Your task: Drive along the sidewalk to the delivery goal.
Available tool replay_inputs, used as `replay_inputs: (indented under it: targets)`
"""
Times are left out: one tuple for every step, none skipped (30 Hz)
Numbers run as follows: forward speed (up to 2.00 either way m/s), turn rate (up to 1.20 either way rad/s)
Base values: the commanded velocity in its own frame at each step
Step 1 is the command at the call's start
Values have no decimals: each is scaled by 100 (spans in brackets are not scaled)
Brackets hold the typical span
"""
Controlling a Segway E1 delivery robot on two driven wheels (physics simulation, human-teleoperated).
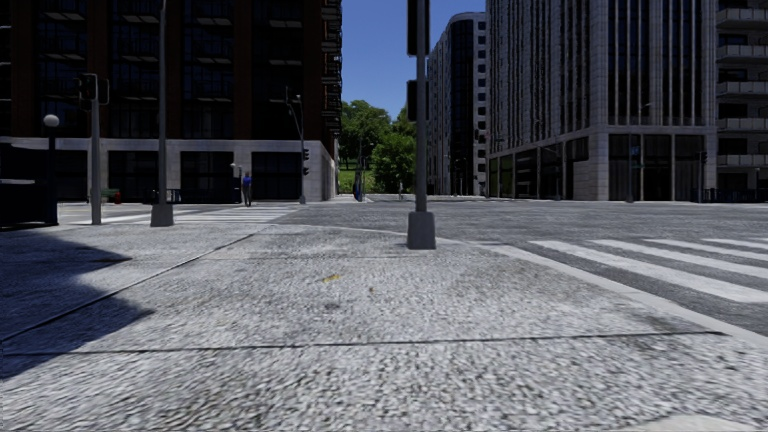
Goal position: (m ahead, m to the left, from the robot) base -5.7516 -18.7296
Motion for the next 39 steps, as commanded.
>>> replay_inputs:
  targets:
    - [200, -25]
    - [200, -27]
    - [200, -28]
    - [200, -28]
    - [200, -28]
    - [200, -28]
    - [200, -28]
    - [200, -30]
    - [200, -31]
    - [200, -31]
    - [200, -33]
    - [199, -43]
    - [194, -46]
    - [194, -46]
    - [192, -46]
    - [191, -46]
    - [187, -45]
    - [182, -45]
    - [182, -45]
    - [174, -45]
    - [166, -45]
    - [160, -45]
    - [158, -45]
    - [158, -45]
    - [157, -45]
    - [157, -45]
    - [157, -45]
    - [157, -45]
    - [157, -45]
    - [157, -46]
    - [157, -48]
    - [157, -49]
    - [157, -49]
    - [155, -55]
    - [152, -57]
    - [152, -57]
    - [149, -58]
    - [148, -58]
    - [148, -58]
